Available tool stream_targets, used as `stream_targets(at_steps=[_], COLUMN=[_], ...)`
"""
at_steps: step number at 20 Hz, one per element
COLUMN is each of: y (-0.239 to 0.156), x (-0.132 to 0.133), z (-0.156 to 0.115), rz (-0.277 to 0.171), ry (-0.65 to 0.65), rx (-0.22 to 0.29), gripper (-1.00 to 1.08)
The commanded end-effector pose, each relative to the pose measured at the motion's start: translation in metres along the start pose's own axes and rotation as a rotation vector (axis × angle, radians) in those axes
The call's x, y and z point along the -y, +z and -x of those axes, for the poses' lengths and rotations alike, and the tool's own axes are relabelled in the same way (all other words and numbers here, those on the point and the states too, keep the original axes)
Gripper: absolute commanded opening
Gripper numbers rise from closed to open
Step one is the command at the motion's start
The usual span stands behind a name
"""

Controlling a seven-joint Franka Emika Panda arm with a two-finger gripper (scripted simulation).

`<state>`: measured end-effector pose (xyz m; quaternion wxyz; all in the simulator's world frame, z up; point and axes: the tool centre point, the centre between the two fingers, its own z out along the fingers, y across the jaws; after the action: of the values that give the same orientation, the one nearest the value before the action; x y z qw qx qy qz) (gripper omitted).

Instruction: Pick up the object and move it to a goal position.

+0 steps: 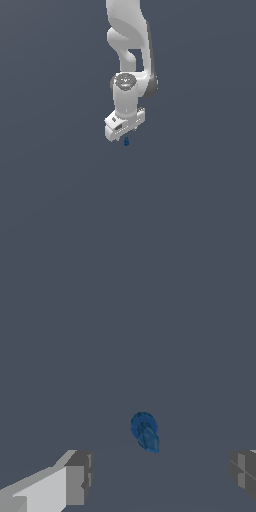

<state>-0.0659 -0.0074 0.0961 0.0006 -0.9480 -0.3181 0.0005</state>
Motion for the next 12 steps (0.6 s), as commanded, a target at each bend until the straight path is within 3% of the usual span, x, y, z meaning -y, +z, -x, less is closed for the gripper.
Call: stream_targets(at_steps=[1,12], y=[0.002,0.015], x=[0.001,0.001], z=[0.003,0.004], rz=[0.001,0.001], ry=[-0.021,-0.029], rx=[-0.001,0.000], gripper=[1.00,1.00])
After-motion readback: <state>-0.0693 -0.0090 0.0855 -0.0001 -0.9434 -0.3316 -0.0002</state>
